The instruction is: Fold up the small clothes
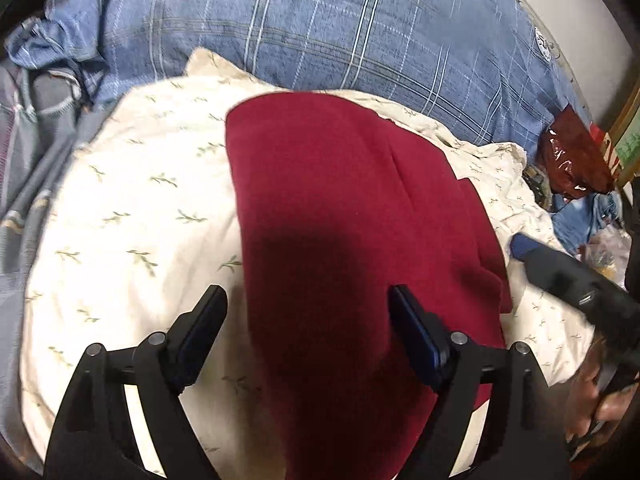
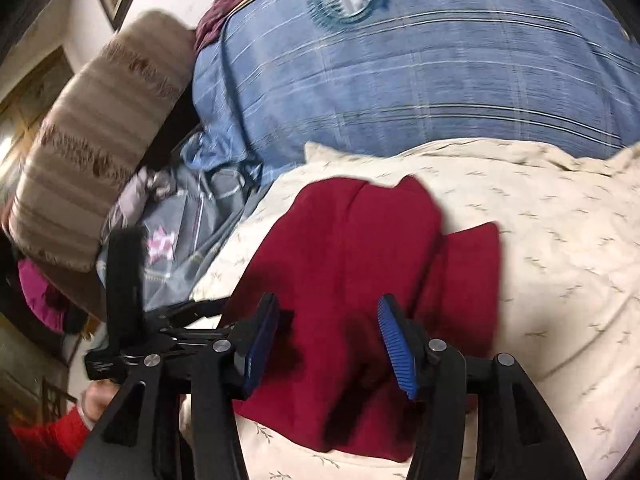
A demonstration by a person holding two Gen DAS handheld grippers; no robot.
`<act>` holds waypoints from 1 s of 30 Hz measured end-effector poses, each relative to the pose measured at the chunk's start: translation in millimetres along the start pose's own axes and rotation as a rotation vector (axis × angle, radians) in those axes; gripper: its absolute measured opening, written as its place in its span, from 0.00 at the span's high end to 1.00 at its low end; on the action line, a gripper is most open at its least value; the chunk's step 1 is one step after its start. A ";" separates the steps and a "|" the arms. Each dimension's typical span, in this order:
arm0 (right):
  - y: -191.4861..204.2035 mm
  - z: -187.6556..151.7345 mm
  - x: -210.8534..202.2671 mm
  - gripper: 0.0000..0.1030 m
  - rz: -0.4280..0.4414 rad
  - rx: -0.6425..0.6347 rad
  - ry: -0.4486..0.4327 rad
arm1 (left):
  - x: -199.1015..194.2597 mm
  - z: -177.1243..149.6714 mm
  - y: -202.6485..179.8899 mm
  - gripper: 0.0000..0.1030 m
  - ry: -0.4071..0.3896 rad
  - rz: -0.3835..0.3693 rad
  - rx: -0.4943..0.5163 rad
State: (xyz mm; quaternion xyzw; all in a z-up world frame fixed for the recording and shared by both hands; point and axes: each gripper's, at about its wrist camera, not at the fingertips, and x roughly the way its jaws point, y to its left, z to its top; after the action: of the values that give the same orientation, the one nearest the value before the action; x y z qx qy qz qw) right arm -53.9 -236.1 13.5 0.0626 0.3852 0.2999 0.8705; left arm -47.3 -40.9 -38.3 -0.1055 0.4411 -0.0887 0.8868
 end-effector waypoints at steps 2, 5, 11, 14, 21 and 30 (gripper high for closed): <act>1.4 -9.2 18.6 0.50 -0.103 -0.035 0.035 | -7.7 -3.9 -1.0 0.19 -0.030 0.029 0.021; -10.5 -24.0 45.8 0.49 -0.199 -0.028 0.106 | -15.3 -7.7 0.8 0.19 -0.059 0.046 0.027; -13.0 -27.6 32.4 0.47 -0.165 0.016 0.079 | -21.6 -11.4 1.0 0.19 -0.107 0.075 0.027; -3.3 -32.7 23.5 0.46 -0.182 -0.017 0.070 | -27.7 -13.2 1.6 0.19 -0.133 0.090 0.027; 13.5 -40.1 -1.4 0.36 -0.189 -0.043 -0.014 | -36.3 -19.5 -0.9 0.19 -0.169 0.114 0.022; 20.4 -43.0 -26.7 0.23 -0.220 -0.041 -0.122 | -54.5 -26.1 -8.0 0.19 -0.237 0.172 0.036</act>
State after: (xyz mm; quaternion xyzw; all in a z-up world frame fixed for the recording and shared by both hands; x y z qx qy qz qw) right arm -108.1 -240.0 7.4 0.0203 0.3299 0.2060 0.9210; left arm -101.2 -37.8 -9.9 -0.0611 0.3389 -0.0073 0.9388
